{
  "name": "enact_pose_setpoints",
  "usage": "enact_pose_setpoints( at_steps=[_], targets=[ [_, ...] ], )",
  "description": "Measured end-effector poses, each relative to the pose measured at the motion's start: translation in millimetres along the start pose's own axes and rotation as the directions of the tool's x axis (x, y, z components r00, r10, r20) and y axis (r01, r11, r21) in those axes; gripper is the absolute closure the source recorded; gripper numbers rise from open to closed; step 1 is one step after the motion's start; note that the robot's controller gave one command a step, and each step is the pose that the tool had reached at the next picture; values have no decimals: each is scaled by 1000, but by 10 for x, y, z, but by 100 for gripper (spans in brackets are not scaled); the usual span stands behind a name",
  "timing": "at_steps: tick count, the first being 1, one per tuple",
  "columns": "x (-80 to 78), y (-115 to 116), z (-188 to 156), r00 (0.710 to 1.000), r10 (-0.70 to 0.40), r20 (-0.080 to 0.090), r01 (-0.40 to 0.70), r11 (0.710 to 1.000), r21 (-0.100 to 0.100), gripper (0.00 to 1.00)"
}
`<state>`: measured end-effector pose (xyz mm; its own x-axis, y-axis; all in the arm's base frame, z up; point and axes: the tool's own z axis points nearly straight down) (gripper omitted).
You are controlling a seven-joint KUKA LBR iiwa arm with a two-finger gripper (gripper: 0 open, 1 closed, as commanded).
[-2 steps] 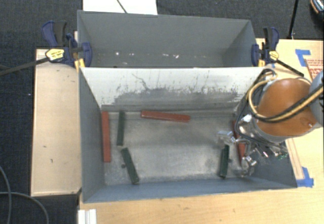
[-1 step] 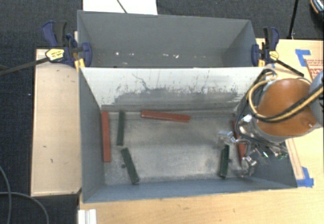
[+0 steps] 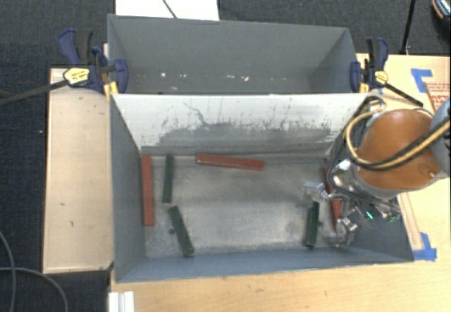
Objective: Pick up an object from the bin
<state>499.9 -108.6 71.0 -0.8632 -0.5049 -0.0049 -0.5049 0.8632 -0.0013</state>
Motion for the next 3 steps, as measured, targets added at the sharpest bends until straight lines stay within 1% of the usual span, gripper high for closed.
enact_pose_setpoints(
  at_steps=[3],
  targets=[
    [1, 0, 0, 1000, 5, -1, -5, 1000, -1, 0]
  ],
)
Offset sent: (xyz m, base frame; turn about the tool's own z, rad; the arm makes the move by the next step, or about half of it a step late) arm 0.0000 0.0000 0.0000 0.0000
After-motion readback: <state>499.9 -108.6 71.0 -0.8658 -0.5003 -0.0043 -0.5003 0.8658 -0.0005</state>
